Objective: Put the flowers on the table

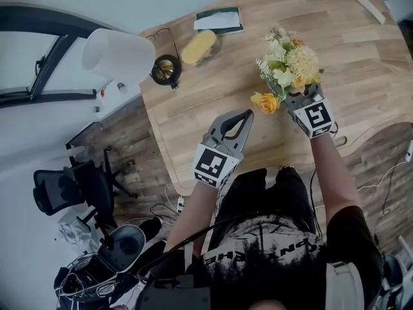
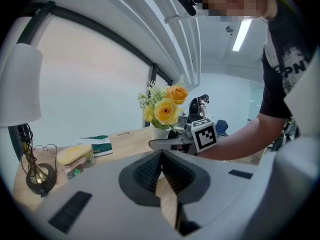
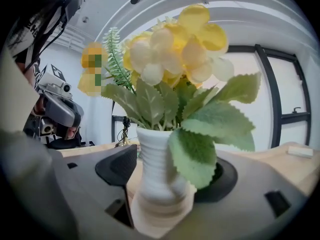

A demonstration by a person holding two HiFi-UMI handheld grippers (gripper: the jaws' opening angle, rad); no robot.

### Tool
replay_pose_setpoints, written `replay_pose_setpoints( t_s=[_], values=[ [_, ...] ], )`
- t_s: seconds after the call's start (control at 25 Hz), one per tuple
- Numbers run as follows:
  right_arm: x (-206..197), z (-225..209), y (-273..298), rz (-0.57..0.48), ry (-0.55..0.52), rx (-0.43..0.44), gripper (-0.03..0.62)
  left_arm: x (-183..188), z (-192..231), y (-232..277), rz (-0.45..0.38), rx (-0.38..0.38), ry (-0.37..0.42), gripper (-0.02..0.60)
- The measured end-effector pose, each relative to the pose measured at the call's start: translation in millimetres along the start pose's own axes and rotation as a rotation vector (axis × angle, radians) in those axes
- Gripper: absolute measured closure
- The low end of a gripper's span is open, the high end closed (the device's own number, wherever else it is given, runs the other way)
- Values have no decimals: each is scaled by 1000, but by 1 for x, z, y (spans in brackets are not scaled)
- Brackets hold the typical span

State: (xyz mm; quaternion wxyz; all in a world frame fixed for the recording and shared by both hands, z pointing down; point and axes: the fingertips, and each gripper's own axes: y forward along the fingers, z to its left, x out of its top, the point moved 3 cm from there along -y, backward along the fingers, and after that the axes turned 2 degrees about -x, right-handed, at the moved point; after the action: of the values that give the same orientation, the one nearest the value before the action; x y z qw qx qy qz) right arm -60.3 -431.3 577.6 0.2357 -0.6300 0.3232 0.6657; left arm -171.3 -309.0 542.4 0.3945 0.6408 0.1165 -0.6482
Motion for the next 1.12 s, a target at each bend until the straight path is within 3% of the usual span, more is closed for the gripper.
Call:
replay_pose_setpoints(
  t_s=[0.44,0.8,1.12],
  values=[
    [4,-2,-20,10,8,6,263,9,-10,-1,-37,-9,-18,568],
    [0,-2,-82,93,12,3,263,31,-38,-1,-90,-4,-9,569],
    [57,2,-141,90,-6,89,280,63,-61,-1,-137,6,31,568]
  ],
)
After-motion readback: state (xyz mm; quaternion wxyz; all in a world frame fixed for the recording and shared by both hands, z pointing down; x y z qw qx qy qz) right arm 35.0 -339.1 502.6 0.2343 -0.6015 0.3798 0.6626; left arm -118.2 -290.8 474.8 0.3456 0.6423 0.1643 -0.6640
